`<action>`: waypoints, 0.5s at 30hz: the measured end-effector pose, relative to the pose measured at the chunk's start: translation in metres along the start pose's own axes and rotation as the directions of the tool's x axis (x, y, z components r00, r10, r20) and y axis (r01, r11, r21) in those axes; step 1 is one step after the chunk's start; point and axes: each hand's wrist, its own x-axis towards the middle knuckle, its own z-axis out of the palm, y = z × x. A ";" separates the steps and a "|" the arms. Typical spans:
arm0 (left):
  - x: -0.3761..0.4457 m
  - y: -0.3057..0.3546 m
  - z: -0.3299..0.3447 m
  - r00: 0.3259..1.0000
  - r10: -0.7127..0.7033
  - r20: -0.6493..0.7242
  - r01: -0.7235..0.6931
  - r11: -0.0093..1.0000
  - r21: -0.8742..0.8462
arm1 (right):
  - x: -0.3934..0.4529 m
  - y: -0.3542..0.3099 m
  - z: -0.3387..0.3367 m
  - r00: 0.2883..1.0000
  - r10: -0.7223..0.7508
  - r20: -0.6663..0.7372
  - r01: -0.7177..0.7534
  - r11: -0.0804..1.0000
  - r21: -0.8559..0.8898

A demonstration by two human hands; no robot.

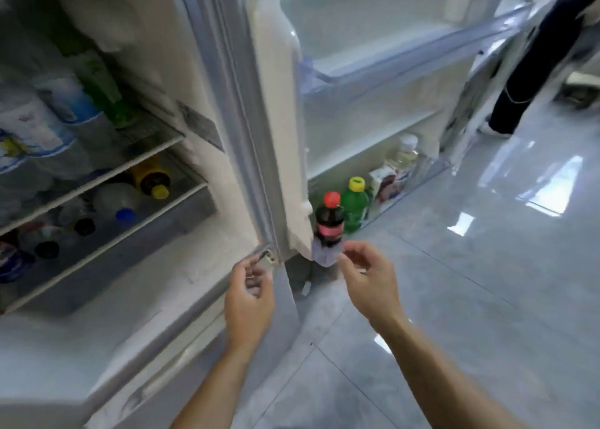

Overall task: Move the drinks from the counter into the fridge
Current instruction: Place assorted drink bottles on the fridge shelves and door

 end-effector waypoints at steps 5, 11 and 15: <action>-0.073 -0.047 0.049 0.922 -0.253 0.293 0.213 0.964 0.161 | -0.052 0.079 -0.127 0.937 0.273 -0.216 -0.284 0.959 -0.020; -0.146 -0.097 0.057 0.721 -0.594 0.357 0.405 0.779 0.479 | -0.141 0.166 -0.242 0.713 0.592 -0.376 -0.615 0.785 0.070; -0.178 -0.108 0.042 0.619 -0.715 0.325 0.441 0.659 0.608 | -0.193 0.210 -0.281 0.545 0.739 -0.396 -0.749 0.642 0.165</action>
